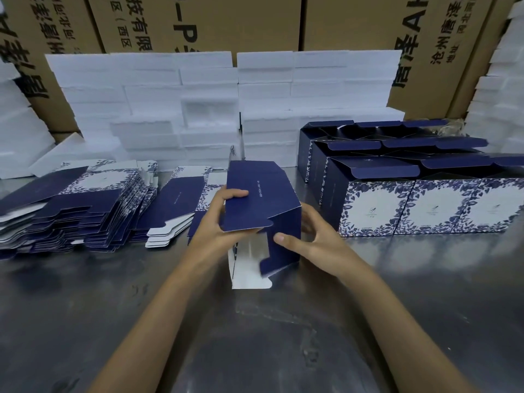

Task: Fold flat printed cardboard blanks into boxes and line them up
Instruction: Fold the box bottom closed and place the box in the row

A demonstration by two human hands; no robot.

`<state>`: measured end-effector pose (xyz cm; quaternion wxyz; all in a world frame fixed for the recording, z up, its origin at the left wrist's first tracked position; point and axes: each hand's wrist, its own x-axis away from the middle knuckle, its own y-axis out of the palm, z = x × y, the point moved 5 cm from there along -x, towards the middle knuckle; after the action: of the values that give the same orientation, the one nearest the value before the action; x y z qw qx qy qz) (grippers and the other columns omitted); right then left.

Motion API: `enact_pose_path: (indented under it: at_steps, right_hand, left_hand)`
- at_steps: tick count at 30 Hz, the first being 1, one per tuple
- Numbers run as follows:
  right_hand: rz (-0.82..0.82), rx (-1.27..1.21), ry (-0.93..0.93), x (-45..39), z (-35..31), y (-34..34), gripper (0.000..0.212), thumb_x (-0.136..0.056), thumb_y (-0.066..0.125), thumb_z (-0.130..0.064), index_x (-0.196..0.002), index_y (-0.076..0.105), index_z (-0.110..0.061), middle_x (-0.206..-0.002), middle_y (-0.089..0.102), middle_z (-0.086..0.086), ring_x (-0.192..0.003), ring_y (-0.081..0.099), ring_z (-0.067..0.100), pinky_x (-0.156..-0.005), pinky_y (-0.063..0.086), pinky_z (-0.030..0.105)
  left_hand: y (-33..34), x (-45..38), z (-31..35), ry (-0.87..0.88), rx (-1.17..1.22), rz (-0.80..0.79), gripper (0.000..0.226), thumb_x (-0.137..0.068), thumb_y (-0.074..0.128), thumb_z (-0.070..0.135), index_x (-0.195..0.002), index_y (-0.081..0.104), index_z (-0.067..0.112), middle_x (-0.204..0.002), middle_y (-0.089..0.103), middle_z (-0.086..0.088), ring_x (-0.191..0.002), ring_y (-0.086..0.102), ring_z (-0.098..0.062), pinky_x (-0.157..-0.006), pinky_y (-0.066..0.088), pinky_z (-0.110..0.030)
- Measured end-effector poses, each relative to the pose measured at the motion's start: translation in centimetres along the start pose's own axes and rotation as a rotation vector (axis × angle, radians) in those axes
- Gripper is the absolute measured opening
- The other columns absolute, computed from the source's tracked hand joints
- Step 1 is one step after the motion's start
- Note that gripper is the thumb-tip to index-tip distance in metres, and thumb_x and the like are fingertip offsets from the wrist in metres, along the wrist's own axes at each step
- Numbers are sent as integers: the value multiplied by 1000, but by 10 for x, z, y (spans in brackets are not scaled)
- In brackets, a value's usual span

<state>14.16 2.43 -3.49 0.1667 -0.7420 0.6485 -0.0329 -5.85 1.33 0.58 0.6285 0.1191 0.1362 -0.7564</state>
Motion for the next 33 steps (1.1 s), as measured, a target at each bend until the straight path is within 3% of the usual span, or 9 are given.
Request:
enact_pose_path:
  at_steps: [3, 5, 8, 11, 14, 17, 20, 24, 33]
  right_hand:
    - [124, 74, -22, -1, 0, -1, 64, -87, 78, -43, -142, 45, -39, -140, 58, -14, -121, 59, 5, -103, 52, 33]
    - [131, 103, -31, 1, -2, -2, 65, -86, 79, -45, -141, 45, -40, -137, 58, -17, -114, 61, -2, -98, 53, 24]
    - [62, 148, -29, 2, -4, 0, 68, -81, 84, -44, -137, 45, -45, -130, 59, -23, -102, 59, -17, -79, 48, 5]
    - [51, 253, -11, 2, -3, -1, 55, -76, 88, -43, -119, 52, -40, -114, 63, -20, -92, 65, -2, -75, 51, 12]
    - [39, 526, 16, 2, 1, -8, 37, -72, 86, -54, -81, 62, -27, -79, 64, -12, -71, 58, 2, -60, 43, 16]
    - [-43, 634, 37, 2, 10, -5, 43, -80, 80, -54, -61, 63, -19, -55, 59, -12, -56, 54, 3, -52, 37, 17]
    - [-32, 607, 25, -1, 14, -1, 47, -86, 77, -44, -58, 54, -16, -48, 50, -10, -49, 45, 6, -46, 32, 15]
    - [-35, 585, 25, -1, 15, -1, 47, -89, 74, -40, -61, 51, -12, -45, 44, -9, -47, 40, 8, -45, 30, 16]
    - [70, 513, -118, 4, -9, -3, 54, -92, 74, -34, -55, 39, -16, -45, 34, -8, -49, 32, 11, -48, 31, 18]
  left_hand:
    - [5, 1, 3, 14, -79, -8, 72, -59, 86, 31, -124, 56, 26, -138, 54, 6, -122, 59, -11, -97, 53, -33]
    - [5, 0, 3, 47, -133, 44, 65, -66, 89, 16, -122, 57, 25, -144, 49, 4, -133, 50, -8, -105, 48, -38]
    - [-2, -1, 6, 172, -267, 119, 54, -72, 86, 3, -113, 66, 32, -160, 27, 11, -143, 24, 13, -101, 41, -14]
    - [-9, -1, 5, 245, -268, 130, 49, -73, 86, 1, -105, 73, 36, -161, 30, 9, -145, 33, 0, -109, 43, -28]
    - [-11, -1, 2, 228, -197, 162, 45, -66, 84, 11, -103, 76, 37, -155, 40, 10, -140, 42, -4, -109, 44, -42]
    - [-9, -1, 1, 229, -187, 145, 44, -66, 82, 14, -106, 75, 32, -153, 44, 8, -137, 45, -1, -104, 47, -30]
    - [-10, -2, 2, 218, -197, 126, 47, -65, 83, 10, -106, 73, 27, -152, 44, 5, -133, 46, 6, -95, 44, -14]
    - [-9, -3, 5, 212, -244, 116, 53, -70, 81, -12, -106, 71, 26, -152, 43, 2, -129, 44, 15, -94, 41, -10]
    - [-7, -2, 5, 219, -232, 126, 52, -72, 79, -13, -106, 71, 26, -152, 43, 3, -127, 44, 17, -95, 42, -11]
